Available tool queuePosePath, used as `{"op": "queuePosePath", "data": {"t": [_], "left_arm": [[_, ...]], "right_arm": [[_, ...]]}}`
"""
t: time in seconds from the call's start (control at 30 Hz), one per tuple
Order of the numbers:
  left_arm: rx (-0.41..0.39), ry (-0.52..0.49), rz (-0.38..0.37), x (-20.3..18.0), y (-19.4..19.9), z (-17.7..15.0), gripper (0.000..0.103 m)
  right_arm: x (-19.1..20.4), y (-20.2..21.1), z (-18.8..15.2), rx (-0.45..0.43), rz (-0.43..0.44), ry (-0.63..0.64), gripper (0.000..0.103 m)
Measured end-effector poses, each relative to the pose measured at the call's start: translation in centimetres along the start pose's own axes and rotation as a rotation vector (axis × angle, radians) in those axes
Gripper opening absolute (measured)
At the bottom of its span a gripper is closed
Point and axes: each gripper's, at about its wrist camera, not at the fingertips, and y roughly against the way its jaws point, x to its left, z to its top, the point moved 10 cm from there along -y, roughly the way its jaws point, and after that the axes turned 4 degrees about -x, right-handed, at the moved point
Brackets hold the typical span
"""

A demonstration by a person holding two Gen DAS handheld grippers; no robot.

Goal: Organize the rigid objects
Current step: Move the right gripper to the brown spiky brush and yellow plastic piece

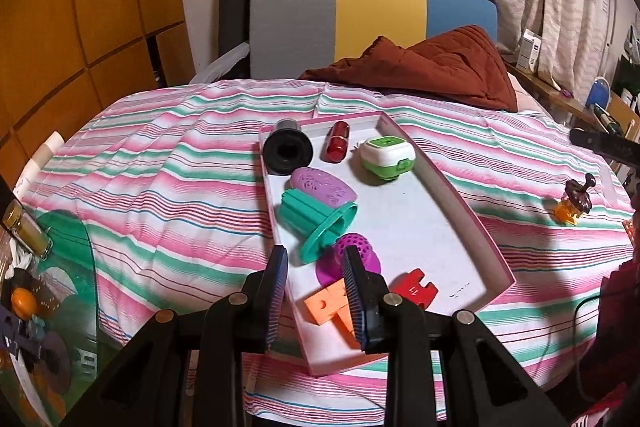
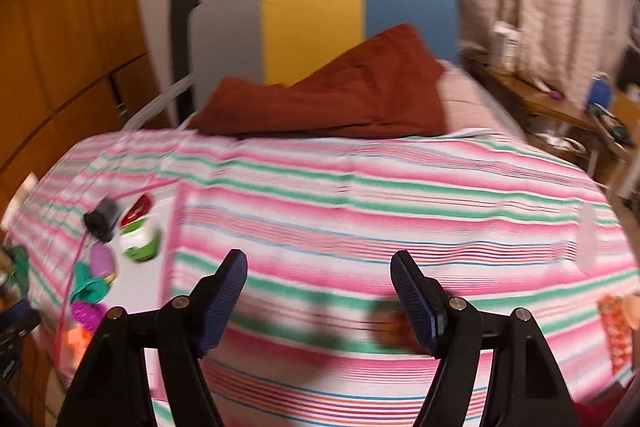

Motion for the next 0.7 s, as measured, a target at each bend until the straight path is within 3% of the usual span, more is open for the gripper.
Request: {"op": "queuePosePath", "data": {"t": [0.23, 0.4, 0.7], "left_arm": [[-0.006, -0.016, -0.015, -1.0, 0.0, 0.4, 0.028], [-0.006, -0.029, -0.031, -1.8, -0.2, 0.6, 0.028], [-0.014, -0.050, -0.054, -3.1, -0.2, 1.2, 0.028]], "right_arm": [[-8.0, 1.2, -0.3, 0.006, -0.098, -0.166, 0.078], [-11.5, 0.6, -2.2, 0.060, -0.084, -0.329, 0.078], [-12.1, -2.0, -5.5, 0.159, 0.021, -0.545, 0.078]]}}
